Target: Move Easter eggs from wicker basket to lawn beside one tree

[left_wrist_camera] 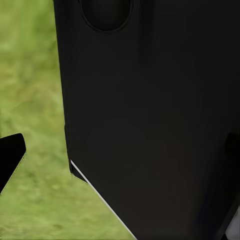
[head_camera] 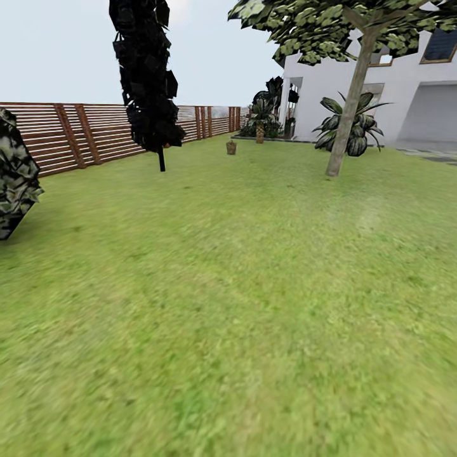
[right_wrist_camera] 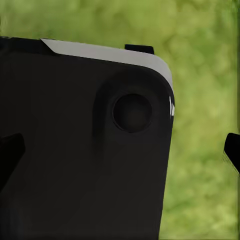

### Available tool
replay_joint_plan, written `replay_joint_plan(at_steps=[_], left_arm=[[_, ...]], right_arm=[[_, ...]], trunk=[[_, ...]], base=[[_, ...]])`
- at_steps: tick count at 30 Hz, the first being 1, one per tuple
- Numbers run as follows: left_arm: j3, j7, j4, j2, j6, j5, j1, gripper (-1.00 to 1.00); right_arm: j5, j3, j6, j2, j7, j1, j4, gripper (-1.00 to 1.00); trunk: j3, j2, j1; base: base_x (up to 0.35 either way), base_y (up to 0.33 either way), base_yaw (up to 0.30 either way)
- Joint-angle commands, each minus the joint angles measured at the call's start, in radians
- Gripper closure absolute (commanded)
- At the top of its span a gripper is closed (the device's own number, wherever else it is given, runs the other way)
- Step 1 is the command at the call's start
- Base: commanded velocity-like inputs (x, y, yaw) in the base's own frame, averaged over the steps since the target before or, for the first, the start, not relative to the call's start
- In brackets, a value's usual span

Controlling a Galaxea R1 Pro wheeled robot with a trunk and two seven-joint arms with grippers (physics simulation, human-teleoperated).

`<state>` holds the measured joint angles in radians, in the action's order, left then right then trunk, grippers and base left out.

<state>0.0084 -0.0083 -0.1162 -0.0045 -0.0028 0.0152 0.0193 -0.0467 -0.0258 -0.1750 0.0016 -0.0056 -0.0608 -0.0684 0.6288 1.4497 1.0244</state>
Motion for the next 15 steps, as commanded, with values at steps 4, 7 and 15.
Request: replay_joint_plan(at_steps=[4, 7, 15], left_arm=[[0.001, -0.001, -0.002, 0.0, 0.0, 0.001, 0.001, -1.0], [0.001, -0.001, -0.002, 0.0, -0.001, 0.001, 0.001, -1.0], [0.001, -0.001, -0.002, 0.0, 0.0, 0.002, 0.001, -1.0]], right_arm=[[-0.005, -0.002, -0.003, 0.0, -0.001, -0.001, 0.001, -1.0], [-0.005, -0.002, -0.003, 0.0, -0.001, -0.001, 0.001, -1.0], [-0.005, -0.002, -0.003, 0.0, -0.001, -0.001, 0.001, -1.0]], trunk=[[0.001, 0.0, 0.001], [0.001, 0.0, 0.001], [0.001, 0.0, 0.001]], base=[[0.339, 0.0, 0.0], [0.339, 0.0, 0.0], [0.339, 0.0, 0.0]])
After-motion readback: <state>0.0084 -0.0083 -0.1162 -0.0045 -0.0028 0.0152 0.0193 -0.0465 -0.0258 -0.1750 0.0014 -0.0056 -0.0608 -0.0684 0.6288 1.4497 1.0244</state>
